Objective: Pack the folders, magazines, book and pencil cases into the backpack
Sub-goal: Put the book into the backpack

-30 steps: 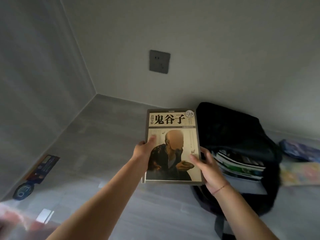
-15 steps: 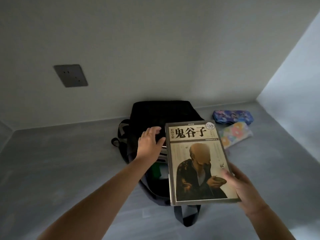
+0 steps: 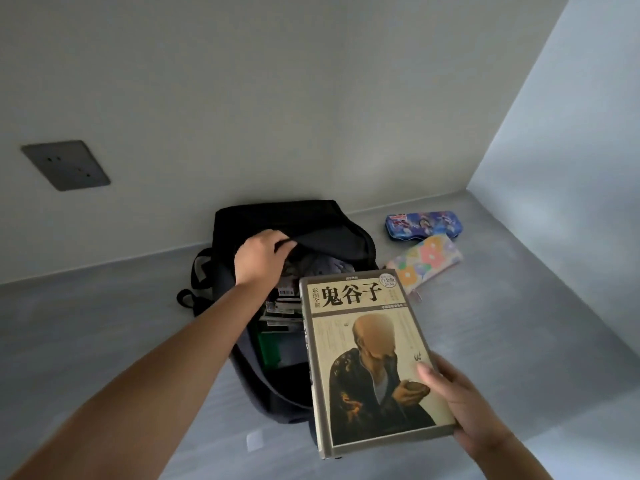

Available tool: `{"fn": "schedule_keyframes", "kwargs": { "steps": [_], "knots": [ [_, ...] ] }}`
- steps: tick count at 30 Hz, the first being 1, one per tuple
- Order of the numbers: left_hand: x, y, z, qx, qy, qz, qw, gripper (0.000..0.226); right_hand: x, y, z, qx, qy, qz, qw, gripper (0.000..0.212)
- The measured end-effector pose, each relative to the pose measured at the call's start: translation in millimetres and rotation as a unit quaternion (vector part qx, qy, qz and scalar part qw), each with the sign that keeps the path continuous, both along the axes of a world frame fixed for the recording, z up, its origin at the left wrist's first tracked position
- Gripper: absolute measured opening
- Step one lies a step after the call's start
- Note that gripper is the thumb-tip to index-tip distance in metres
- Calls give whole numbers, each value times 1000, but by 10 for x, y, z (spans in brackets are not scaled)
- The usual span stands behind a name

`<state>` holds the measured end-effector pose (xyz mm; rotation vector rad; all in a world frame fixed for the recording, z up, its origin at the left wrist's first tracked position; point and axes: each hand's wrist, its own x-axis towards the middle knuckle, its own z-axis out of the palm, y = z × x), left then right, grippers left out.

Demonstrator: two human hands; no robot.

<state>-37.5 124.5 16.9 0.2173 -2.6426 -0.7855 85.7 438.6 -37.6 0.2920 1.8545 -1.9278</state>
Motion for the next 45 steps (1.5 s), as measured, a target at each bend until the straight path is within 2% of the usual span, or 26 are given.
{"fn": "schedule_keyframes", "kwargs": {
  "steps": [1,2,5,9,13,22,25,29,31,34,41,45],
  "knots": [
    [-29,-6,67,17,7,5,1000,22,-47,-64,-1,-1,-4,7,1000,32],
    [-49,-14,121,29,11,6,999,21,-101,-123,-23,-8,-17,12,1000,29],
    [-52,-33,163,30,8,-8,999,19,-318,-342,-23,-66,-52,39,996,47],
    [-23,-8,119,25,-11,-17,999,18,-732,-677,43,-69,-79,63,992,29],
    [-63,43,148,43,1,6,999,17,-954,-831,32,-54,-98,117,987,33],
    [-142,-9,210,90,21,52,994,24,-719,-621,48,-94,-121,145,978,34],
    [-119,-11,214,100,9,47,994,23,-936,-710,73,-88,-119,107,983,27],
    [-89,-31,202,94,-11,34,995,21,-1332,-893,76,-28,-92,47,994,32],
    [-74,-34,176,93,-23,22,995,20,-1448,-926,51,-19,-114,22,993,30],
    [-43,-40,99,90,-47,-1,995,19,-1392,-936,38,-38,-148,-14,988,34],
    [43,-98,-56,112,-95,-3,989,18,-1115,-966,59,-133,-262,-88,952,14],
    [56,-111,-65,118,-95,2,988,17,-1315,-1156,118,-145,-258,-137,945,21]
  ]
}}
